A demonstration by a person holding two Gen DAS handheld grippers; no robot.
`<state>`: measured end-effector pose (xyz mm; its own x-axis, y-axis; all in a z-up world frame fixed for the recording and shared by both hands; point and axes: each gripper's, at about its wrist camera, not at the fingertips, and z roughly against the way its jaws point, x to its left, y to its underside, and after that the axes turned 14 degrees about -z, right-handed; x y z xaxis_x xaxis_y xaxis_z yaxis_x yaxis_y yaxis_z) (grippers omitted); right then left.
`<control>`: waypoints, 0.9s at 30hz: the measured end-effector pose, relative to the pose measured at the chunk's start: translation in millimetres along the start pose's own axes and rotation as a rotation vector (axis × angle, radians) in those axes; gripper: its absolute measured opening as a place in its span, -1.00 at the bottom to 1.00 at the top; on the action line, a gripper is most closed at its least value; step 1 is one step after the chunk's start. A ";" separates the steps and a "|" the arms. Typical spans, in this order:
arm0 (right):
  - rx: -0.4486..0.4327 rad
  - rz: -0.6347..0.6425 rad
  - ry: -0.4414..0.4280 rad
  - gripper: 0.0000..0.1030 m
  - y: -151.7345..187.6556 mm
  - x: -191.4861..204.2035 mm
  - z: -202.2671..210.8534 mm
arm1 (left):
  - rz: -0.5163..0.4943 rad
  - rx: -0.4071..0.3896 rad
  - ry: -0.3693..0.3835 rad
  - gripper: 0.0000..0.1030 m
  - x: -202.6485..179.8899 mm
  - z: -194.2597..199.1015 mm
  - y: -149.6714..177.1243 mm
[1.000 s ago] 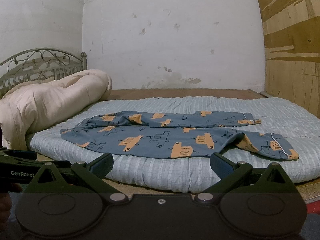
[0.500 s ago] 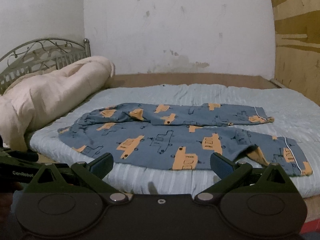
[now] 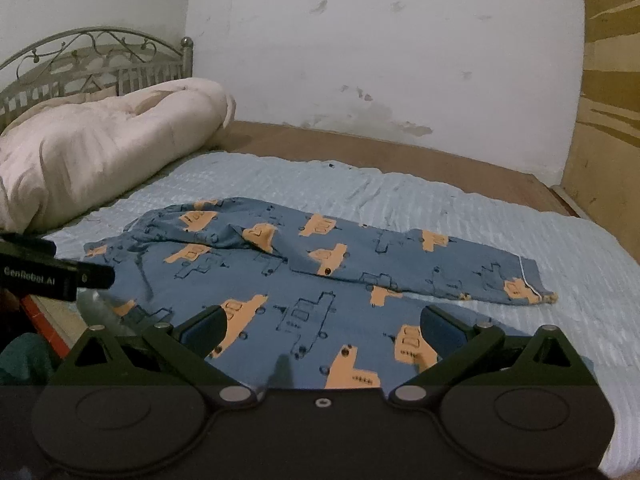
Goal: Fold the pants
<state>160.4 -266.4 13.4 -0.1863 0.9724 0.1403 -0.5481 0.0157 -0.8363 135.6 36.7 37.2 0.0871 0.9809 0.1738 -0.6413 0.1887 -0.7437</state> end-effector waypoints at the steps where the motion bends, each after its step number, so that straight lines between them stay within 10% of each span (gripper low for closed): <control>1: 0.003 0.003 0.001 0.99 -2.9 -0.3 -4.4 | 0.002 0.004 0.001 0.99 1.7 -4.3 -4.0; 13: 0.072 0.034 -0.029 0.99 -34.9 -13.6 -75.4 | -0.034 0.048 -0.071 0.99 31.6 -66.9 -47.2; 27: 0.239 0.141 -0.458 0.99 -136.6 -61.5 -207.1 | -0.128 0.105 -0.111 0.99 95.5 -189.2 -105.6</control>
<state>415.6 -280.2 9.2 -0.5790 0.7593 0.2971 -0.6526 -0.2132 -0.7271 355.9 119.3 10.2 0.0926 0.9369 0.3371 -0.7069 0.3003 -0.6405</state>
